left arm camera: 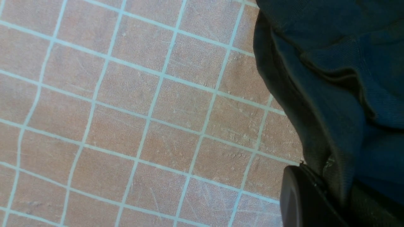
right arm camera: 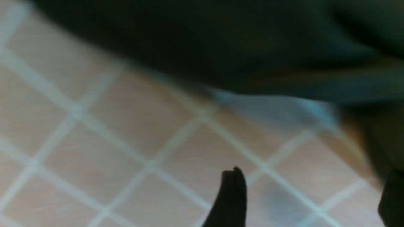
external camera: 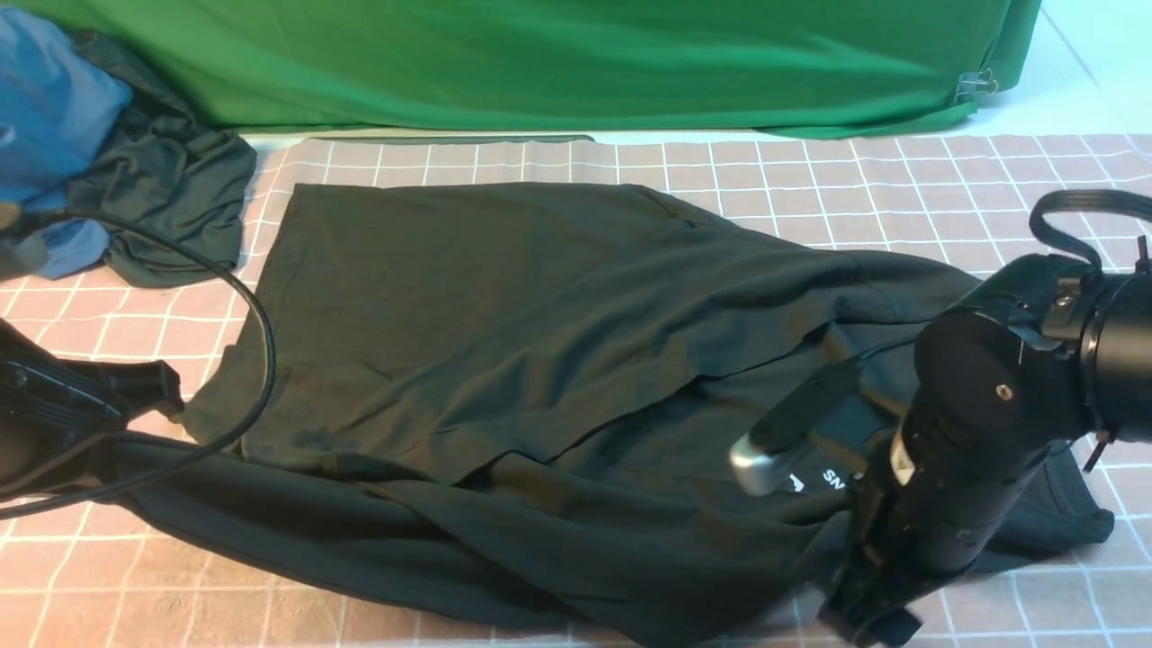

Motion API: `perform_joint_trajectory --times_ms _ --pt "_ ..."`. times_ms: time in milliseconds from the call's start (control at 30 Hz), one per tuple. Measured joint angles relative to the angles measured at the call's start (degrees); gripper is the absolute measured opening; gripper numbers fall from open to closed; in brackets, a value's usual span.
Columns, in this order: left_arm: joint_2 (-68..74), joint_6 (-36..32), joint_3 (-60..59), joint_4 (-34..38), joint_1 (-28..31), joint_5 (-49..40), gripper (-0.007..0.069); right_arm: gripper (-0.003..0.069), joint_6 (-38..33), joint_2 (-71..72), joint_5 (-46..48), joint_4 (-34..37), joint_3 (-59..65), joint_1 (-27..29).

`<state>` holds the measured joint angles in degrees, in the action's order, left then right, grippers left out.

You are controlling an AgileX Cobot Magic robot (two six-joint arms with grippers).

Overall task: Fold a long-sleeved shirt over a pink coffee tablecloth.
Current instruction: 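Fold the black garment in half by bringing its near edge over to the far edge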

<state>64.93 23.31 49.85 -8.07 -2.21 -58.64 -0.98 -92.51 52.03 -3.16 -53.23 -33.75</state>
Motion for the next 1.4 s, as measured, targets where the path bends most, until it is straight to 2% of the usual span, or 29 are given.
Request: perform_joint_trajectory --times_ms 133,200,233,267,400,533,700,967,1067,1100,1133,1167,1233,1300,1400 --pt "0.00 0.00 0.00 0.00 0.00 0.00 0.0048 0.0605 0.53 0.00 -0.27 -0.75 0.00 3.72" --pt "0.00 0.00 0.00 0.13 0.00 0.00 0.0048 0.0590 -2.92 0.00 -0.49 2.80 0.00 4.85" --pt "0.00 0.00 0.00 0.19 0.00 0.00 0.0048 0.0583 -7.03 0.00 -0.43 8.27 0.00 4.29" --pt "0.00 0.00 0.00 0.18 0.00 0.00 0.0048 0.0582 -8.71 0.00 -0.43 10.57 0.00 3.32" --pt "0.00 0.00 0.00 0.39 0.00 0.00 0.0048 0.0590 -10.18 0.00 -3.01 13.82 0.00 0.03" --pt "0.00 0.00 0.00 0.38 0.00 0.00 0.0048 0.0608 -8.22 0.00 -4.81 10.56 0.00 0.31" --pt "0.00 0.00 0.00 0.88 0.00 0.00 0.0048 0.0608 -6.83 0.00 -3.56 3.16 0.03 3.22" --pt "0.00 0.00 0.00 1.06 0.00 0.00 0.0048 0.0590 -10.29 -2.16 -3.79 1.66 0.40 3.84" --pt "0.00 0.00 0.00 1.14 0.00 0.00 0.0048 0.0559 -10.47 -3.86 -4.24 1.66 1.00 3.84" --pt "0.00 0.00 0.00 1.44 0.00 -0.06 0.0048 0.0472 -10.47 -4.51 -4.38 1.57 1.12 3.84" --pt "0.00 0.00 0.00 1.59 0.00 -0.18 0.0048 0.0456 -10.47 -4.49 -4.37 1.58 1.12 3.84" --pt "0.00 0.00 0.00 2.28 0.00 -0.54 0.0048 0.0310 -10.47 -4.49 -4.37 1.50 1.12 3.84" --pt "0.00 0.00 0.00 3.45 0.00 -1.14 0.0048 0.0119 -11.04 -2.98 -4.05 1.37 1.12 3.84" --pt "0.00 0.25 0.00 4.34 0.00 -1.26 0.0048 0.0069 -11.30 -0.58 -3.75 0.38 1.14 3.84" --pt "0.00 2.28 1.11 4.70 0.00 -1.33 0.0048 0.0062 -11.35 3.28 -3.71 -1.66 1.14 4.01"
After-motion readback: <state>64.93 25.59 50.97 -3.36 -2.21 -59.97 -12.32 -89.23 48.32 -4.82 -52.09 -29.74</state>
